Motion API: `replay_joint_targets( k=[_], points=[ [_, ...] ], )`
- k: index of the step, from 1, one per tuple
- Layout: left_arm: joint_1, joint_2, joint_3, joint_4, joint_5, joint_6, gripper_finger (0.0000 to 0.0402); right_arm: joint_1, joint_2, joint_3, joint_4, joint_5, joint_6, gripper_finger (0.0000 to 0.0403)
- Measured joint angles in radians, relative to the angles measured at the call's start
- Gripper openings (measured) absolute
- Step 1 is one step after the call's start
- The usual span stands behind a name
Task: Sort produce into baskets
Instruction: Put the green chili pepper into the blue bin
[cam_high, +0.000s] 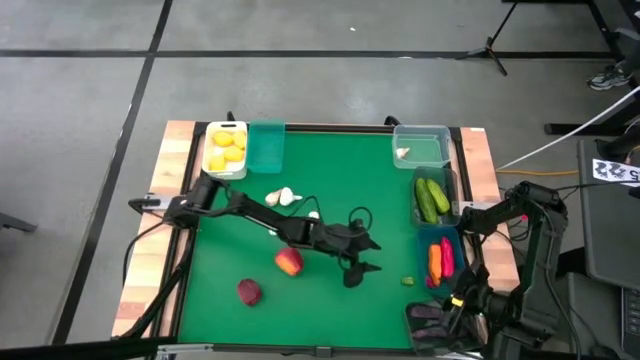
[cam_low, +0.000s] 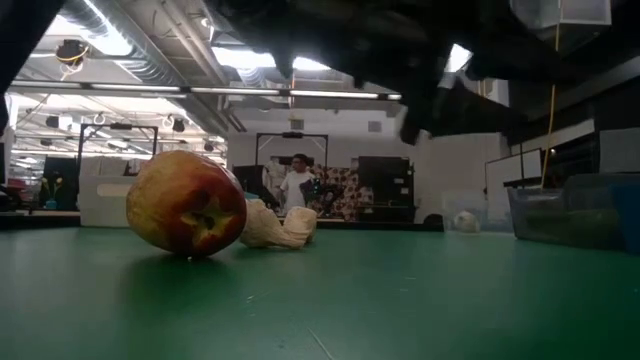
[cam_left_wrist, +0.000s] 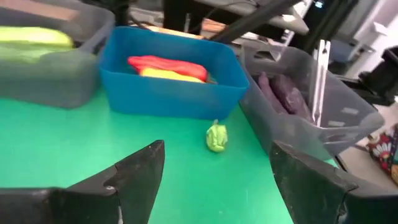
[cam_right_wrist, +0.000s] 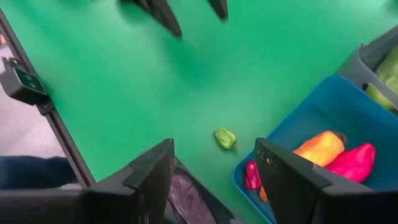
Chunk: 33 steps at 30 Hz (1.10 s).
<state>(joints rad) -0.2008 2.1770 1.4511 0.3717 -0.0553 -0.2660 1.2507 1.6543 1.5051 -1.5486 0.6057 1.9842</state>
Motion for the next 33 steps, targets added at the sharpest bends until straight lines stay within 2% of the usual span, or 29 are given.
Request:
replay_joint_targets(
  k=[4, 6, 8, 11, 16, 20, 24, 29, 33],
  points=[
    [-0.003, 0.042, 0.068, -0.038, 0.011, 0.025, 0.0240, -0.020, 0.000, -0.004, -0.002, 0.039, 0.022, 0.0223],
    [-0.003, 0.038, 0.082, -0.085, 0.012, 0.004, 0.0213, -0.063, 0.000, -0.014, 0.005, -0.009, 0.025, 0.0213],
    [-0.005, 0.020, 0.083, -0.145, 0.013, -0.023, 0.0186, -0.124, 0.000, -0.021, 0.009, -0.104, -0.005, 0.0192],
    [-0.013, -0.053, 0.083, -0.280, 0.013, -0.047, 0.0150, -0.231, 0.000, -0.020, 0.018, -0.237, -0.107, 0.0137],
    [-0.055, -0.237, 0.085, -0.561, 0.012, -0.042, 0.0105, -0.405, -0.004, -0.001, 0.022, -0.406, -0.436, 0.0017],
    [-0.115, -0.386, 0.084, -0.703, -0.015, -0.024, 0.0078, -0.544, -0.003, -0.001, 0.032, -0.516, -0.637, 0.0017],
    [-0.185, -0.517, 0.083, -0.781, -0.074, -0.031, 0.0057, -0.633, -0.002, -0.001, 0.060, -0.535, -0.761, 0.0004],
    [-0.276, -0.627, 0.077, -0.831, -0.234, -0.023, 0.0037, -0.665, 0.002, -0.003, 0.104, -0.597, -0.825, 0.0003],
    [-0.339, -0.667, 0.077, -0.872, -0.363, -0.020, 0.0026, -0.669, 0.030, -0.044, 0.162, -0.702, -0.853, 0.0002]
  ],
)
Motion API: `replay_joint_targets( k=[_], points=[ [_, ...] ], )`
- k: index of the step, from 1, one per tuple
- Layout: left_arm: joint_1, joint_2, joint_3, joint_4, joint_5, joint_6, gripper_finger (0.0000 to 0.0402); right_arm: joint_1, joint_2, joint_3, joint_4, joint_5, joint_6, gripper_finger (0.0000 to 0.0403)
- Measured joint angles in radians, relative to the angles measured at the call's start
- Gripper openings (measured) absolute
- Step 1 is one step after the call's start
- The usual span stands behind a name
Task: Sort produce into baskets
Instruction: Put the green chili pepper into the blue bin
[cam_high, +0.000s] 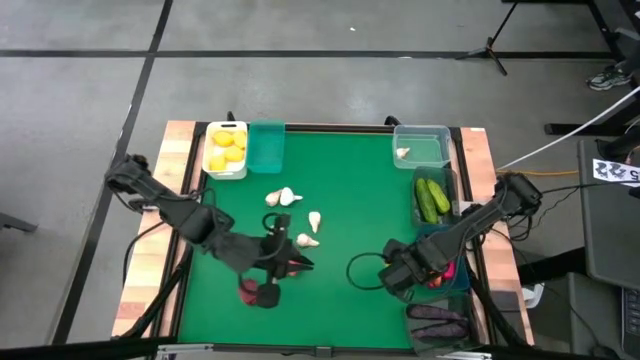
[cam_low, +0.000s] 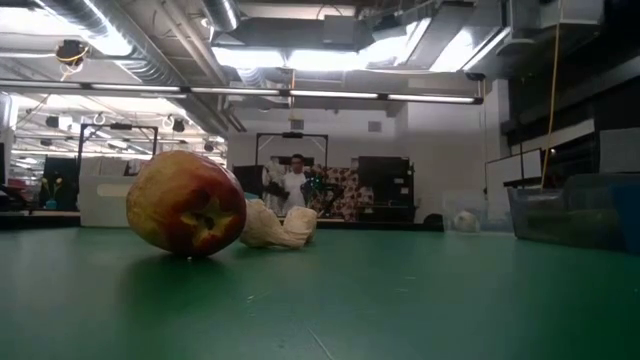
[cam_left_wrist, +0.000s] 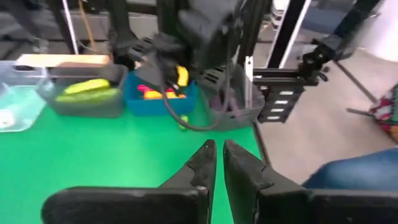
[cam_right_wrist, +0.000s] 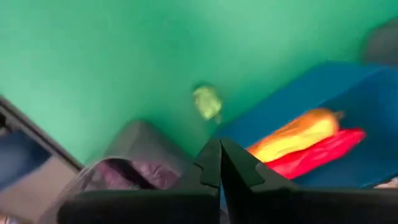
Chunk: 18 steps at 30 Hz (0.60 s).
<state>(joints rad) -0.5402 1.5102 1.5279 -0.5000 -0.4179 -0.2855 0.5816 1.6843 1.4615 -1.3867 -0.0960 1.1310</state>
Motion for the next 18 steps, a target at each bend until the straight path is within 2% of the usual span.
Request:
replay_joint_targets(
  k=[6, 12, 18],
  points=[
    [-0.046, -0.022, 0.000, -0.020, -0.086, 0.000, 0.0017, -0.004, 0.065, -0.073, 0.095, -0.103, -0.056, 0.0001],
    [-0.065, -0.022, 0.000, -0.032, -0.088, -0.005, 0.0017, -0.007, 0.088, -0.130, 0.125, -0.109, -0.067, 0.0001],
    [-0.069, -0.022, 0.000, -0.051, -0.095, -0.004, 0.0017, -0.022, 0.089, -0.235, 0.230, -0.190, -0.066, 0.0000]
  ],
)
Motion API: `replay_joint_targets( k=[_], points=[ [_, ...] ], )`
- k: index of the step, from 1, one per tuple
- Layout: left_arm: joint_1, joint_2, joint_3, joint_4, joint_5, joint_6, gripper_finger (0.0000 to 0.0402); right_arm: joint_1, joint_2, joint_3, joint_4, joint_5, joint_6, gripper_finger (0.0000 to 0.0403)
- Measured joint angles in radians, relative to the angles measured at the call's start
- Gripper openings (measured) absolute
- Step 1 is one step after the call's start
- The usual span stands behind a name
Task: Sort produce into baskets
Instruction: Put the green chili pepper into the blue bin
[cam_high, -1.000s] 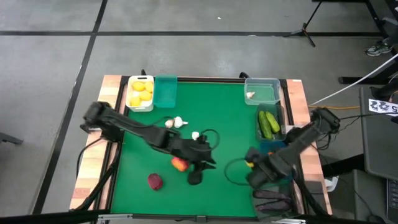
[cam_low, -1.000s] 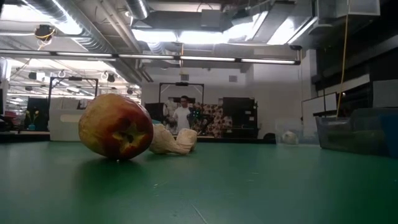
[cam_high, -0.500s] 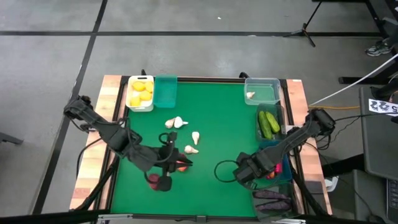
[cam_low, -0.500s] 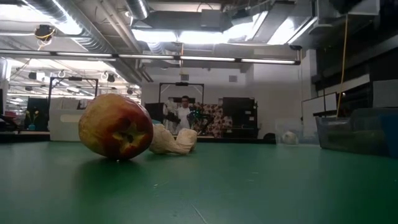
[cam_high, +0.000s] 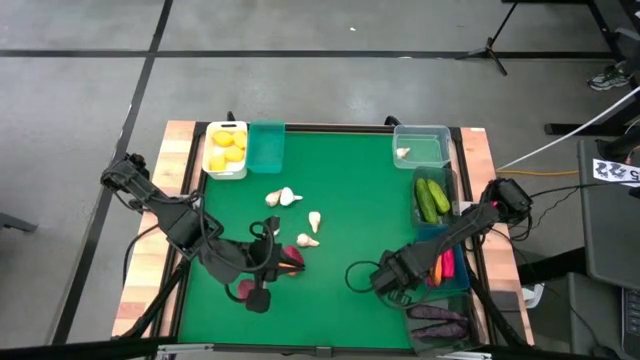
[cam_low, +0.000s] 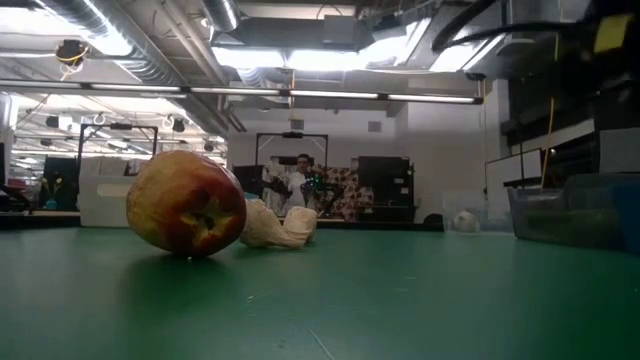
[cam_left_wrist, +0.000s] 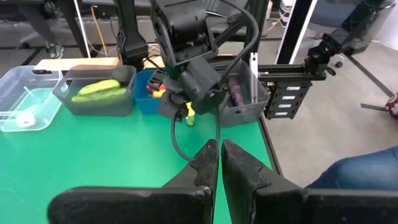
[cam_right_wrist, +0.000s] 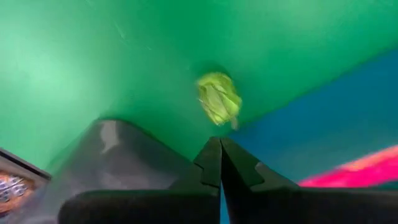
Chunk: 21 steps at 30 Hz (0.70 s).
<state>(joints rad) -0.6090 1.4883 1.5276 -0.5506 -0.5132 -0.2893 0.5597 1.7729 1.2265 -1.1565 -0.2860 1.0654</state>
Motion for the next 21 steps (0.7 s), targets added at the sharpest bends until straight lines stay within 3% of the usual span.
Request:
replay_joint_targets(
  k=[21],
  points=[
    [0.000, 0.000, 0.000, -0.045, -0.017, -0.007, 0.0017, -0.004, -0.001, -0.156, 0.216, -0.073, 0.030, 0.0000]
  ],
)
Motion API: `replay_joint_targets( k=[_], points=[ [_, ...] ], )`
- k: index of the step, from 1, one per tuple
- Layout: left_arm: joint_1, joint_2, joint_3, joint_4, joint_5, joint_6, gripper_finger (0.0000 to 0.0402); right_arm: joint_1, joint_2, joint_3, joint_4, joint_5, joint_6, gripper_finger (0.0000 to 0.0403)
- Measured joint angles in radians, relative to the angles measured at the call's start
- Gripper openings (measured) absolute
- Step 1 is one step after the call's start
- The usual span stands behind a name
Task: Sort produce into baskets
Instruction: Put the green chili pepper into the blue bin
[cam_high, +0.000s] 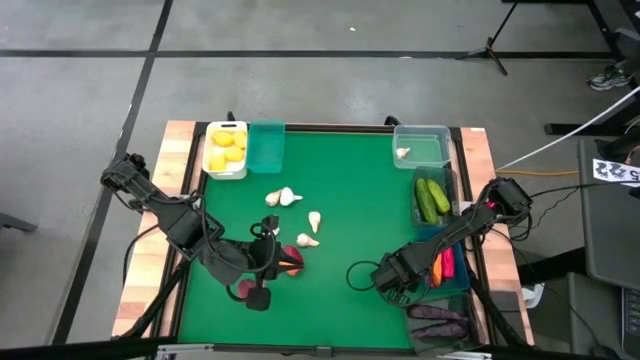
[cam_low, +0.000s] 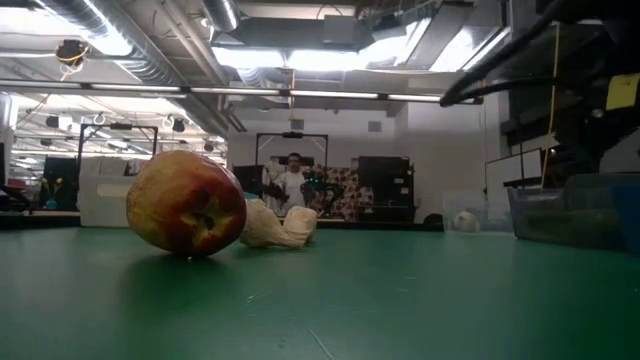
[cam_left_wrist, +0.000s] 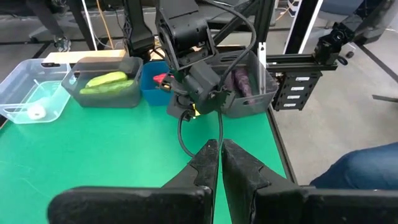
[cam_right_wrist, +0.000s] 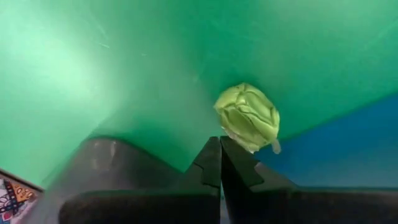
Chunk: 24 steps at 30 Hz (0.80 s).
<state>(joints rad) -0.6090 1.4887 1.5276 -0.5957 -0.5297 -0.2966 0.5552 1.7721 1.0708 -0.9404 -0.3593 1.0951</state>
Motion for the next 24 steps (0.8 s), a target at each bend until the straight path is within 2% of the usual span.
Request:
replay_joint_targets(
  k=[5, 15, 20, 24],
  points=[
    [0.001, 0.000, 0.000, 0.000, -0.003, 0.008, 0.0017, -0.027, 0.000, -0.014, 0.001, 0.055, -0.005, 0.0000],
    [0.001, 0.000, 0.000, 0.000, -0.044, 0.010, 0.0017, -0.178, -0.004, 0.007, 0.145, 0.408, -0.208, 0.0000],
    [0.001, 0.000, 0.000, 0.001, -0.044, 0.007, 0.0017, -0.174, -0.037, 0.107, 0.094, 0.410, -0.321, 0.0000],
    [0.001, 0.000, 0.000, 0.000, -0.044, -0.003, 0.0017, -0.148, -0.038, 0.146, -0.138, 0.270, -0.271, 0.0000]
  ],
)
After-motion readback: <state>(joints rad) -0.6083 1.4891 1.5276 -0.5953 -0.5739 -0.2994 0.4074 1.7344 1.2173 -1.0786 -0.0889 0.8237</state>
